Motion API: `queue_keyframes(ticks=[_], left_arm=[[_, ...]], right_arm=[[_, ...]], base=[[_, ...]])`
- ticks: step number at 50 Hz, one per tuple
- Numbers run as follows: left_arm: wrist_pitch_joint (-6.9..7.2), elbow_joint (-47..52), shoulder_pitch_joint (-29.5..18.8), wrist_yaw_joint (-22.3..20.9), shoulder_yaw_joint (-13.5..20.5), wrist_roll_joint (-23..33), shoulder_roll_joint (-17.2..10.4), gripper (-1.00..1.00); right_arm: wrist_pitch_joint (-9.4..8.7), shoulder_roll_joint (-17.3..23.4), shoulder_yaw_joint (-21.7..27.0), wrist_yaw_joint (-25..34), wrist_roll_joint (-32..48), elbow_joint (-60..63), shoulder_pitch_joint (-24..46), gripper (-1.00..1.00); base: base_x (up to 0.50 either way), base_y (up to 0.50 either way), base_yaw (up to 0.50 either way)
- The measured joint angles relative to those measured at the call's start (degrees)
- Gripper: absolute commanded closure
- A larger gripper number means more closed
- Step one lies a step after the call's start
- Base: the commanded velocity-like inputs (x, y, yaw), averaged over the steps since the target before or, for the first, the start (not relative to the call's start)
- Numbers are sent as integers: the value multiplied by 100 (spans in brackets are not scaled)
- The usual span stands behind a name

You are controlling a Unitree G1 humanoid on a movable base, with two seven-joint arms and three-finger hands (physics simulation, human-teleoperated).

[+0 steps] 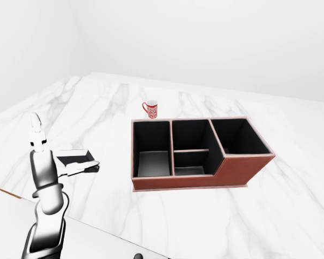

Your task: Pick up the book and place it in the left compartment of the caddy.

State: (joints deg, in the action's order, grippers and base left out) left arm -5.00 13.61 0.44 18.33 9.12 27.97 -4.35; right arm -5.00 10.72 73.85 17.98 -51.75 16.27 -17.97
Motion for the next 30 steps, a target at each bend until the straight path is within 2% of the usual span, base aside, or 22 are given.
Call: queue_keyframes(ticks=[10, 17, 19, 30], left_arm=[[0, -294, -131, 538, 148, 873, -214, -100], [0, -588, -216, 1167, 149, 1799, -344, -100], [11, -675, -236, 1167, 128, 2085, -381, -100], [359, -728, -183, 1167, -131, 3687, -442, -100]], right_arm=[[0, 6, 11, -9, -13, -9, -3, -100], [0, 6, 37, -15, -92, 30, -16, -100], [0, 4, 45, -11, -114, 43, -18, -100], [0, -6, 73, -2, -206, 99, -30, -100]], base=[[0, 0, 0], [0, 0, 0], [0, 0, 0], [0, 0, 0]])
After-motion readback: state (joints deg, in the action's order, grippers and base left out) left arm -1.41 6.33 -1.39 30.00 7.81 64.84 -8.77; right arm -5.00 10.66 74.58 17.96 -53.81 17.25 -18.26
